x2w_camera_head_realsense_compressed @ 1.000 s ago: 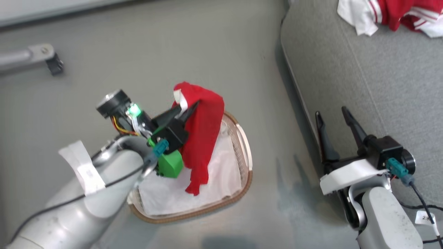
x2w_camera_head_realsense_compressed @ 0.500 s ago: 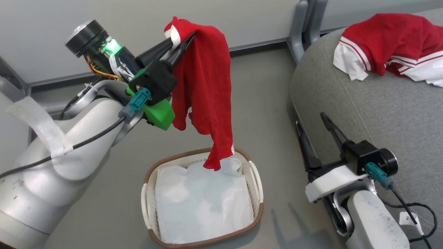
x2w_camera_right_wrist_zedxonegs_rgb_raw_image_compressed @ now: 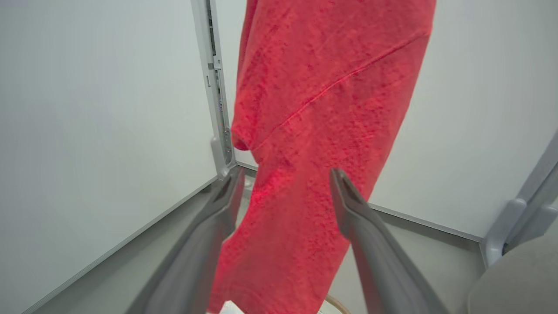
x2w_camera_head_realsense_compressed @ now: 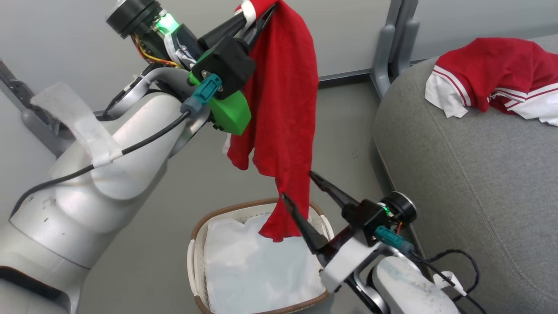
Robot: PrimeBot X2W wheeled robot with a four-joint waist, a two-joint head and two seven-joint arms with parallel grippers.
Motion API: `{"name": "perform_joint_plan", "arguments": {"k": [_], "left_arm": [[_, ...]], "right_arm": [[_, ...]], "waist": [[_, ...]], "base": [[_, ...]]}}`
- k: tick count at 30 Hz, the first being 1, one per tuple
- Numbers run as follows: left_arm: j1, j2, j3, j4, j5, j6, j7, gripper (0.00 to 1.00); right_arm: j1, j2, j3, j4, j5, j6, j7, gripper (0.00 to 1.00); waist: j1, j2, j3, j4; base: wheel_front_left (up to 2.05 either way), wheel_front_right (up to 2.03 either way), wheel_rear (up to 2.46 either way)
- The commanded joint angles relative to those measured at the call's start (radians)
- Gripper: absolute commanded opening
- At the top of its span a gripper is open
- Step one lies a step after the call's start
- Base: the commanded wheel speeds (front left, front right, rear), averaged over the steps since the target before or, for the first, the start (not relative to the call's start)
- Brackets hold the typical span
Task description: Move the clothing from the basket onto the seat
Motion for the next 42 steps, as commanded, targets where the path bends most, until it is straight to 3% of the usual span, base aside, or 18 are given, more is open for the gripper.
{"name": "perform_joint_plan", "arguments": {"k": [1,4,12,19,20,21,22,23,24,29,30,32,33,42], "left_arm": [[-0.017,-0.013,-0.001,0.004,-0.008,-0.001,0.007,0.00],[-0.027,-0.042,-0.012,0.013,-0.021,-0.003,0.015,0.00],[-0.035,-0.122,-0.045,0.000,-0.061,-0.008,0.032,0.00],[-0.015,-0.141,-0.065,-0.041,-0.079,-0.011,0.035,0.00],[-0.008,-0.138,-0.066,-0.045,-0.081,-0.011,0.034,0.00],[0.002,-0.131,-0.065,-0.047,-0.087,-0.009,0.034,0.00],[0.010,-0.125,-0.062,-0.047,-0.091,-0.005,0.036,0.00],[0.018,-0.119,-0.060,-0.046,-0.096,-0.001,0.038,0.00],[0.029,-0.110,-0.055,-0.044,-0.104,0.003,0.038,0.00],[0.105,-0.061,-0.014,-0.028,-0.156,0.034,0.016,0.00],[0.119,-0.053,-0.008,-0.023,-0.166,0.039,0.007,0.12],[0.167,-0.040,0.007,-0.011,-0.199,0.047,-0.010,0.74],[0.195,-0.037,0.013,-0.004,-0.217,0.042,-0.014,1.00],[0.396,-0.034,0.076,0.026,-0.320,0.086,-0.076,1.00]], "right_arm": [[-0.021,-0.005,0.022,0.011,0.010,-0.001,-0.005,1.00],[-0.055,-0.006,0.044,0.043,0.004,-0.001,-0.005,1.00],[-0.115,-0.005,-0.054,0.150,-0.070,-0.001,-0.005,1.00],[-0.149,-0.005,-0.130,0.179,-0.048,-0.001,-0.005,1.00],[-0.153,-0.005,-0.135,0.177,-0.044,-0.001,-0.005,0.74],[-0.155,-0.005,-0.141,0.176,-0.040,-0.001,-0.005,0.34],[-0.156,-0.005,-0.147,0.174,-0.037,-0.001,-0.005,0.25],[-0.156,-0.005,-0.153,0.171,-0.036,-0.001,-0.005,0.06],[-0.157,-0.005,-0.159,0.166,-0.034,-0.001,-0.005,0.00],[-0.157,-0.005,-0.175,0.132,-0.033,-0.001,-0.005,0.00],[-0.156,-0.005,-0.179,0.126,-0.035,-0.001,-0.005,0.00],[-0.150,-0.005,-0.186,0.110,-0.036,-0.001,-0.005,0.00],[-0.146,-0.005,-0.191,0.105,-0.037,-0.001,-0.005,0.00],[-0.133,-0.005,-0.271,0.094,-0.067,-0.001,-0.005,0.00]], "waist": [[0.0001,-0.0001,-0.011,0.014],[0.0001,-0.0001,-0.024,0.033],[0.0001,-0.0001,-0.055,0.089],[0.0001,-0.0001,-0.058,0.117],[0.0001,-0.0001,-0.057,0.118],[0.0001,-0.0001,-0.057,0.119],[0.0001,-0.0001,-0.056,0.119],[0.0001,-0.0001,-0.055,0.118],[0.0001,-0.0001,-0.054,0.115],[0.0001,-0.0001,-0.040,0.097],[0.0001,-0.0001,-0.038,0.094],[0.0001,-0.0001,-0.034,0.087],[0.0001,-0.0001,-0.034,0.083],[0.0001,-0.0001,-0.018,0.069]], "base": [[0.00,0.00,0.00],[0.00,0.00,0.00],[0.00,0.00,0.00],[0.00,0.00,0.00],[0.00,0.00,0.00],[0.00,0.00,0.00],[0.00,0.00,0.00],[0.00,0.00,0.00],[0.00,0.00,0.00],[0.00,0.00,0.00],[0.00,0.00,0.00],[0.00,0.00,0.00],[0.00,0.00,0.00],[0.00,0.00,0.00]]}}
